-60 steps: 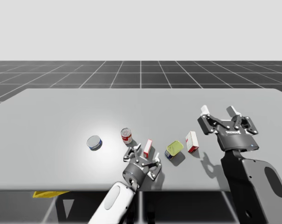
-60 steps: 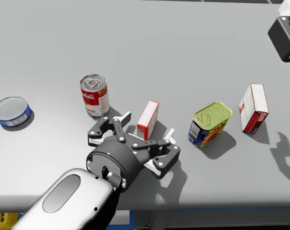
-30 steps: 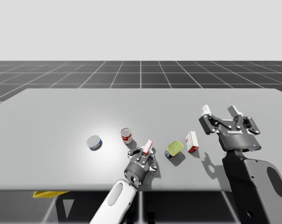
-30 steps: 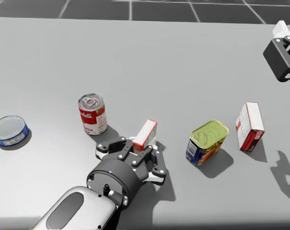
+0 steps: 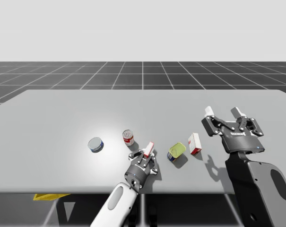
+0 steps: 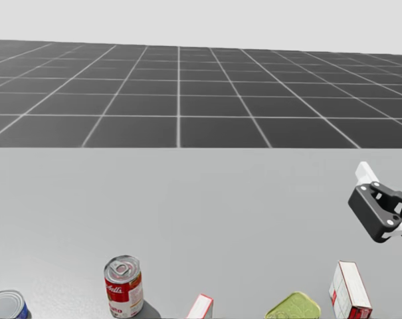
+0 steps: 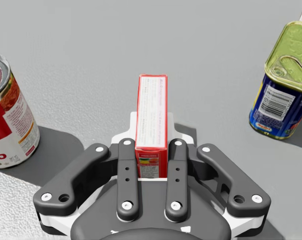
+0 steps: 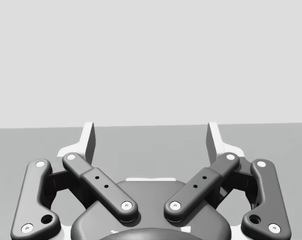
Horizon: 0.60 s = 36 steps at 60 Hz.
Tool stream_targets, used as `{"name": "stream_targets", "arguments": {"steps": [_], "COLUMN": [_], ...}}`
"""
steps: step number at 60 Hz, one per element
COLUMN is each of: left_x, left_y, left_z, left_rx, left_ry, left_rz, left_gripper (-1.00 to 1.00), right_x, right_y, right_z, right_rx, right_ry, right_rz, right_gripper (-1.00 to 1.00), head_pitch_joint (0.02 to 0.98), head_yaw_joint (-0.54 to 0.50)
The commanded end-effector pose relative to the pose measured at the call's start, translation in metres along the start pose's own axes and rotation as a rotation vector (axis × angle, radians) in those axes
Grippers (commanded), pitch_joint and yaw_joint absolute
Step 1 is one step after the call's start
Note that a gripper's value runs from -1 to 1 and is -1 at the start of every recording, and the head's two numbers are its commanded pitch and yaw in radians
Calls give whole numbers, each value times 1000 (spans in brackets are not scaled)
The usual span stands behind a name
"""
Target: Grasp the gelatin box and hold it up.
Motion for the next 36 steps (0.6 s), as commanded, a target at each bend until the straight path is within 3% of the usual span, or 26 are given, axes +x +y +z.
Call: {"name": "stream_targets", "arguments": {"steps": [1, 8, 19, 36], "left_x": [-2, 16, 59, 119], "left_y": [-8, -9, -10, -3], "left_z": [2, 8, 21, 33], "left_rx": [-70, -79, -115, -107], "left_ry": [5, -15, -43, -148], "left_rz": [-13, -34, -130, -189], "left_gripper": [1000, 1000, 1000, 1000], "right_x": [-1, -2, -4, -4], "right_y": [0, 1, 2, 2], "right_z": [0, 0, -1, -1], "right_rx": [1, 3, 6, 6], "right_ry": [2, 4, 9, 13], "right_rz": [1, 2, 5, -7], "right_gripper": [-1000, -1000, -1000, -1000], "head_pitch_joint": [461, 466, 470, 466], "head_yaw_joint": [-72, -70, -65, -68]}}
